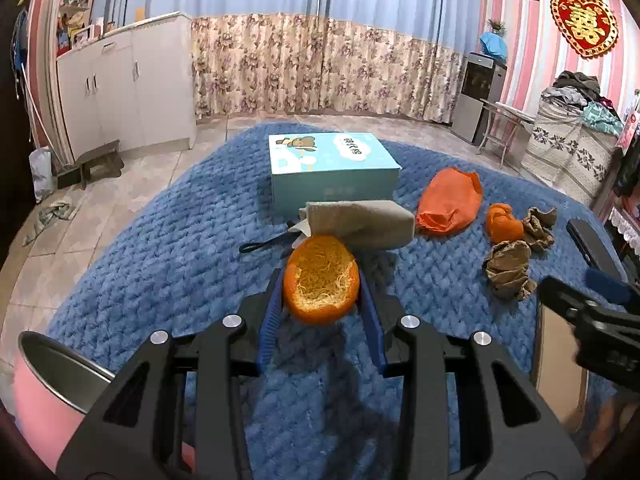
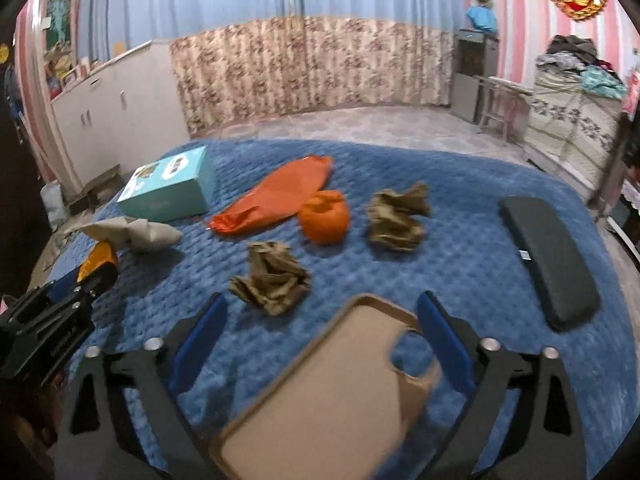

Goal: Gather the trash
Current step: 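Grasp the orange peel with the left tool while the right tool grasps crumpled brown paper, then carry the orange peel and brown paper with both tools over the teal basket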

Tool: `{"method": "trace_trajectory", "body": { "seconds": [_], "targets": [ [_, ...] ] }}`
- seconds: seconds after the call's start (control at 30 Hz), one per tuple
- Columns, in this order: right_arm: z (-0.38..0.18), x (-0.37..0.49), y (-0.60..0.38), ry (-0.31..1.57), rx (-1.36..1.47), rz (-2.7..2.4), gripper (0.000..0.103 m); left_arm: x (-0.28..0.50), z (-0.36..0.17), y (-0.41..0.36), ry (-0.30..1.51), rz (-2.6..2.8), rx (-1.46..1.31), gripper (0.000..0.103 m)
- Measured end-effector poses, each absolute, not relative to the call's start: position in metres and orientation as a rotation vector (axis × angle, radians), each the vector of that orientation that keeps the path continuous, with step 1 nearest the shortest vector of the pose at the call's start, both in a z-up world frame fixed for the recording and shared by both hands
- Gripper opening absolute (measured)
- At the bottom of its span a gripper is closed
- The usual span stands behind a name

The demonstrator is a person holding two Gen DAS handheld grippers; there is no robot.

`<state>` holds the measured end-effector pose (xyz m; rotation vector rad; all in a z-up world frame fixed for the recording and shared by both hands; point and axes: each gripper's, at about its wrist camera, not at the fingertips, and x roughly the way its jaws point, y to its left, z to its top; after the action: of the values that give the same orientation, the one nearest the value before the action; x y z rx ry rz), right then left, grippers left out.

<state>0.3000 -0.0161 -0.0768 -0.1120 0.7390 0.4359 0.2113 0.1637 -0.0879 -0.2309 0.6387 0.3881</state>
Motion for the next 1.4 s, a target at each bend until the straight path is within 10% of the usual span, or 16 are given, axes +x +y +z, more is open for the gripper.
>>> {"method": "trace_trajectory", "body": {
  "seconds": [0.43, 1.4],
  "targets": [
    [-0.091, 0.312, 0.016, 0.79, -0.157, 0.523, 0.036, 0.217, -0.095, 0.168, 0.671, 0.38, -0.256, 0.036],
    [-0.018, 0.163, -0.312, 0.537, 0.055, -0.133, 0.036, 0.221, -0.042, 0.038, 0.605, 0.061, -0.112, 0.036]
  ]
}}
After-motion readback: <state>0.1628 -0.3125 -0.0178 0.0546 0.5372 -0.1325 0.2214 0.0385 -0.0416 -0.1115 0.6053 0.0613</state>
